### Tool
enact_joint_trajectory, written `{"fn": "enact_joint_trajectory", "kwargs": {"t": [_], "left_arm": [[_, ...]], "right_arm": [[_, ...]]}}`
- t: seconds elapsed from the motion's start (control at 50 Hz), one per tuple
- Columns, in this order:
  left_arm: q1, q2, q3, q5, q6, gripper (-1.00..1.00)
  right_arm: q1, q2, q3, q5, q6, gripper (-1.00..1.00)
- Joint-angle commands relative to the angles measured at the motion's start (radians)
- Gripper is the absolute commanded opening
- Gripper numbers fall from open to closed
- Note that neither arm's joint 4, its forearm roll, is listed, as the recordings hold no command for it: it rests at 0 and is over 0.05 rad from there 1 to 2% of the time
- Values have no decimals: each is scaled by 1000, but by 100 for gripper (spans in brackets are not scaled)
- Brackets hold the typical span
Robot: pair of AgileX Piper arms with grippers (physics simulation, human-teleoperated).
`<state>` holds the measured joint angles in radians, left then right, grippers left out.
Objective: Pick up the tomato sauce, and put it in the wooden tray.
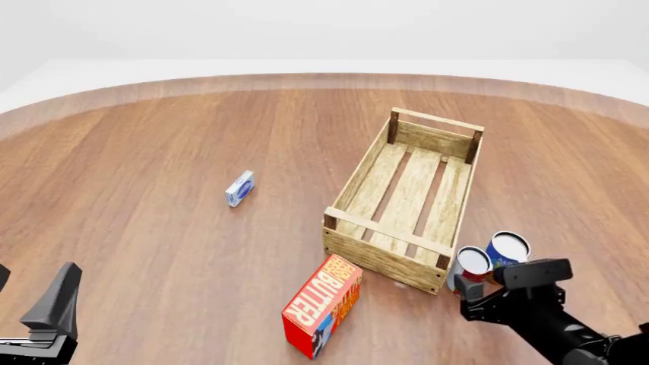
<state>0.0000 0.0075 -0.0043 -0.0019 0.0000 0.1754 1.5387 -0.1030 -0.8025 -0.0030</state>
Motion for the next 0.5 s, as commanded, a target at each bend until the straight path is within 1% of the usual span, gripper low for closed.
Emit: {"fn": "enact_joint_trajectory", "kwargs": {"t": [0.02, 0.24, 0.34, 0.5], "left_arm": [[0, 0, 0, 0, 0, 100], [0, 0, 0, 0, 0, 100], [0, 0, 0, 0, 0, 100], [0, 0, 0, 0, 0, 100]], "right_arm": [[-1, 57, 4, -48, 4, 100], [1, 81, -1, -59, 3, 100], [5, 62, -19, -25, -2, 100], [8, 56, -35, -5, -9, 100]]}}
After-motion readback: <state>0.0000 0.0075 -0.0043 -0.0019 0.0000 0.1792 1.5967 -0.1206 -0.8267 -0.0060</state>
